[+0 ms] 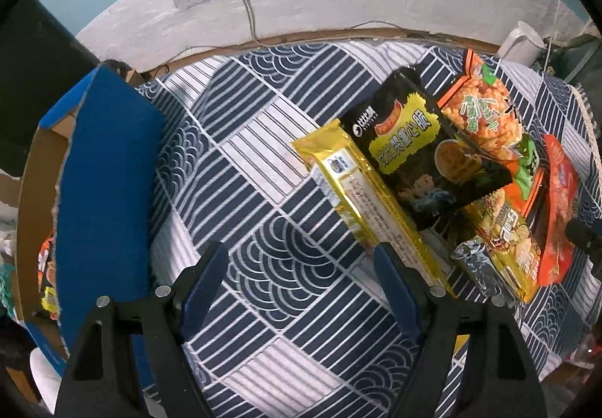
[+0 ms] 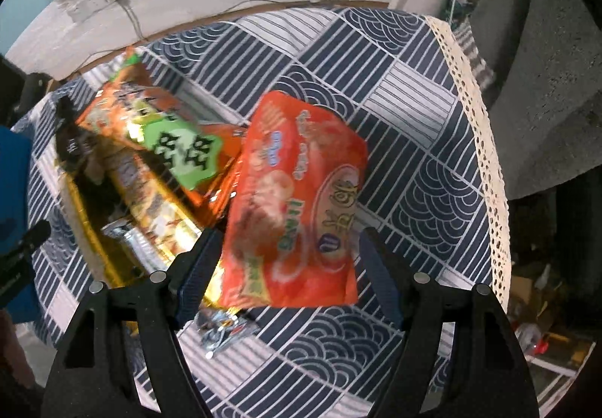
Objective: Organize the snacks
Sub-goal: 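Grasp the long yellow stick pack with the left tool while the right tool grasps the red cracker bag, then carry both bags over the cardboard box, then lower both bags into the box and open both tools, then move both tools back over the remaining snacks on the table, then grasp the silver foil bar with the left tool while the right tool grasps the yellow wafer stick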
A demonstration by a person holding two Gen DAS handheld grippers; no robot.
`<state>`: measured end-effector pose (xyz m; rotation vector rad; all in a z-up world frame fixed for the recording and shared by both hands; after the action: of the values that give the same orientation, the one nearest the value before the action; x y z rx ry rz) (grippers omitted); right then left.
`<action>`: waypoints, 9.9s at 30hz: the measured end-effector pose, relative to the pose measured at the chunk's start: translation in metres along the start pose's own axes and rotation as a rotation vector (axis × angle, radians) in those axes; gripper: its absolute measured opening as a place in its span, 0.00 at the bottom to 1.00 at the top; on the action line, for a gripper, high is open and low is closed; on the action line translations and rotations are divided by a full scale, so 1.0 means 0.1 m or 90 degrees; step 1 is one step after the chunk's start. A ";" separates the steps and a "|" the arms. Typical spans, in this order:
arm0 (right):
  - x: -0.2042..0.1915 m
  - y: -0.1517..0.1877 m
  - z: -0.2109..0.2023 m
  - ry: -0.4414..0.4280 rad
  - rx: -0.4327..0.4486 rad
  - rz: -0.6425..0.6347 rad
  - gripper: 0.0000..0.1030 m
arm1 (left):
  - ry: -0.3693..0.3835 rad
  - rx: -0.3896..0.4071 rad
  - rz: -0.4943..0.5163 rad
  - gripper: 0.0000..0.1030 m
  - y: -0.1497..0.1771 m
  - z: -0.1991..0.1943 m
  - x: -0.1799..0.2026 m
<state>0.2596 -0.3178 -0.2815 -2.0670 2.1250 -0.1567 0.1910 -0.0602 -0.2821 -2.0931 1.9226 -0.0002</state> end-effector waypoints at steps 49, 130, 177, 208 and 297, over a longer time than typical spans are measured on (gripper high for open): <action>-0.02 0.40 0.30 0.016 -0.008 -0.033 0.46 | 0.083 -0.042 0.013 0.46 0.00 0.48 0.70; -2.92 0.92 -1.26 -0.108 0.141 -0.297 0.46 | 0.081 0.187 -0.073 0.28 0.76 -1.03 -1.86; -4.35 1.48 -1.21 -0.177 0.089 -0.394 0.68 | -0.053 0.121 -0.222 0.64 1.42 -0.57 -3.33; -3.01 1.29 -1.79 -0.166 0.156 -0.314 0.69 | -0.038 0.173 -0.091 0.71 0.96 -1.14 -2.19; -0.36 1.77 0.09 -0.044 -0.102 -0.084 0.36 | 0.057 -0.021 0.108 0.72 0.86 -0.16 0.54</action>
<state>0.0891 -0.2762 -0.3228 -2.2669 2.0216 0.0702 0.1095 -0.1215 -0.2960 -1.9740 2.1622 -0.0273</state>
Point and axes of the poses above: each gripper's, at about its wrist camera, not at the fingertips, and z roughly the way its jaws point, x to its right, y to its underside, the point moved 10 cm from there along z, roughly the way its jaws point, and after that the axes turned 12 degrees about z, right-handed, at the moved point
